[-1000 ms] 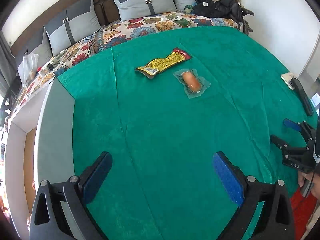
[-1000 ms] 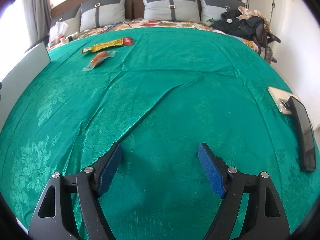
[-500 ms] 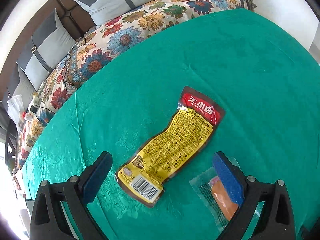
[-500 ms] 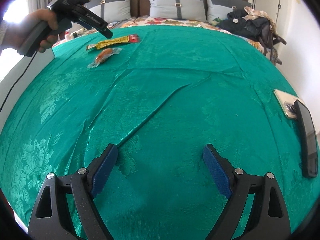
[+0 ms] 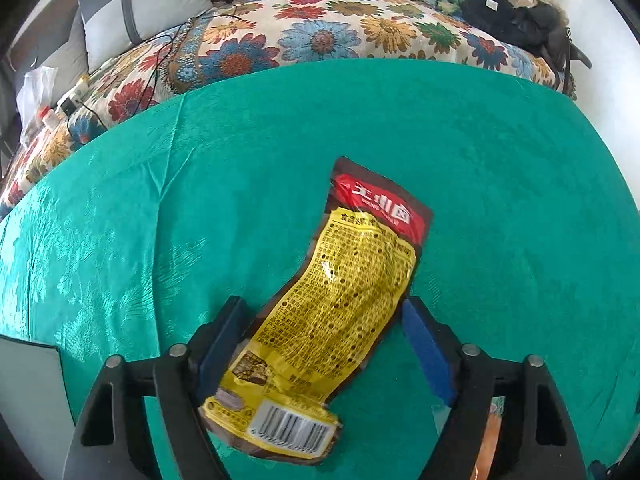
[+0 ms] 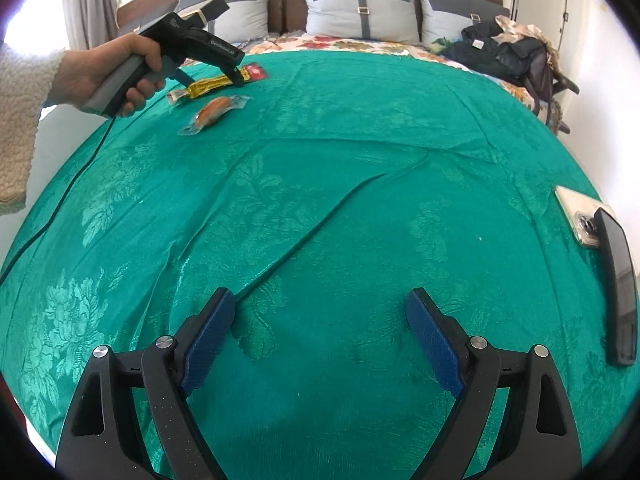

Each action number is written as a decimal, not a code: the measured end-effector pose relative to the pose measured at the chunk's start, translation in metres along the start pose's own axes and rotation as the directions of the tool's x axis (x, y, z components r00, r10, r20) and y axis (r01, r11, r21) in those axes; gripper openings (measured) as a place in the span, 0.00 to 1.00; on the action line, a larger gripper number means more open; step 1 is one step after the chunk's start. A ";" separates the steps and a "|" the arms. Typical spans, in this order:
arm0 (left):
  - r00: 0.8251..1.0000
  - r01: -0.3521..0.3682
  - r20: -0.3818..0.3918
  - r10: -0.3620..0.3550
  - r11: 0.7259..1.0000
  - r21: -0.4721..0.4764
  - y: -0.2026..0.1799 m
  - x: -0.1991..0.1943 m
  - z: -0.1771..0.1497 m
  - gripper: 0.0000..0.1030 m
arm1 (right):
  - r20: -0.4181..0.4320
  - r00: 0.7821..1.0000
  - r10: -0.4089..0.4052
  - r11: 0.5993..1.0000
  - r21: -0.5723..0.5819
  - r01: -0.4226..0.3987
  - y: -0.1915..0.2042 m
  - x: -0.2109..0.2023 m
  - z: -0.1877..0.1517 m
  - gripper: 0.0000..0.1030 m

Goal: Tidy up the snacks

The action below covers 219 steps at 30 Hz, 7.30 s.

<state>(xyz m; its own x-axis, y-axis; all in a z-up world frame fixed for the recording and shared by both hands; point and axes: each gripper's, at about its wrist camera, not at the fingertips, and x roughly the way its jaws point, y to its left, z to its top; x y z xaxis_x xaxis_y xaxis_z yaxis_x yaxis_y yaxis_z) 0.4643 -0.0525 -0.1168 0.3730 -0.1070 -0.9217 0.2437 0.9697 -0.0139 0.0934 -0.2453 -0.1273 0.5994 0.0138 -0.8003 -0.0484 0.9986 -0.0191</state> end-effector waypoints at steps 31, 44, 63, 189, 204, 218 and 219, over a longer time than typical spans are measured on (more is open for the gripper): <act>0.976 -0.023 0.216 0.035 0.998 -0.058 0.034 -0.118 -0.312 1.00 | 0.009 0.999 -0.045 0.999 0.029 0.045 0.000 0.000 0.000 0.86; 0.976 -0.023 0.216 0.035 0.998 -0.058 0.034 -0.117 -0.310 1.00 | 0.009 0.999 -0.045 0.999 0.029 0.044 0.000 0.000 0.000 0.87; 0.976 -0.023 0.216 0.035 0.998 -0.058 0.033 -0.117 -0.310 1.00 | 0.003 0.999 -0.044 0.999 0.031 0.043 0.000 0.002 -0.001 0.89; 0.976 -0.024 0.217 0.037 0.998 -0.062 0.036 -0.116 -0.308 1.00 | 0.004 0.997 -0.072 0.994 0.088 0.071 -0.005 -0.003 0.008 0.84; 0.987 -0.019 0.156 0.026 0.999 -0.048 0.037 -0.118 -0.307 1.00 | 0.004 0.997 -0.071 0.994 0.088 0.070 -0.005 -0.003 0.008 0.84; 0.998 0.021 -0.059 -0.015 0.996 0.091 0.015 -0.110 -0.276 1.00 | 0.005 0.998 -0.068 0.994 0.089 0.067 -0.005 -0.003 0.008 0.84; 0.998 0.034 -0.061 -0.030 0.997 0.069 0.017 -0.111 -0.277 0.98 | 0.006 0.998 -0.064 0.994 0.091 0.064 -0.006 -0.003 0.008 0.84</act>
<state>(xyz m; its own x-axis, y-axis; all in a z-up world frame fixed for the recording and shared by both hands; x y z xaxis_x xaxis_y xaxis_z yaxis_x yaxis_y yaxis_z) 0.1791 0.0366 -0.1221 0.3105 -0.1224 -0.9427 0.3173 0.9482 -0.0186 0.0981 -0.2509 -0.1199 0.6057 -0.0504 -0.7941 0.0625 0.9979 -0.0156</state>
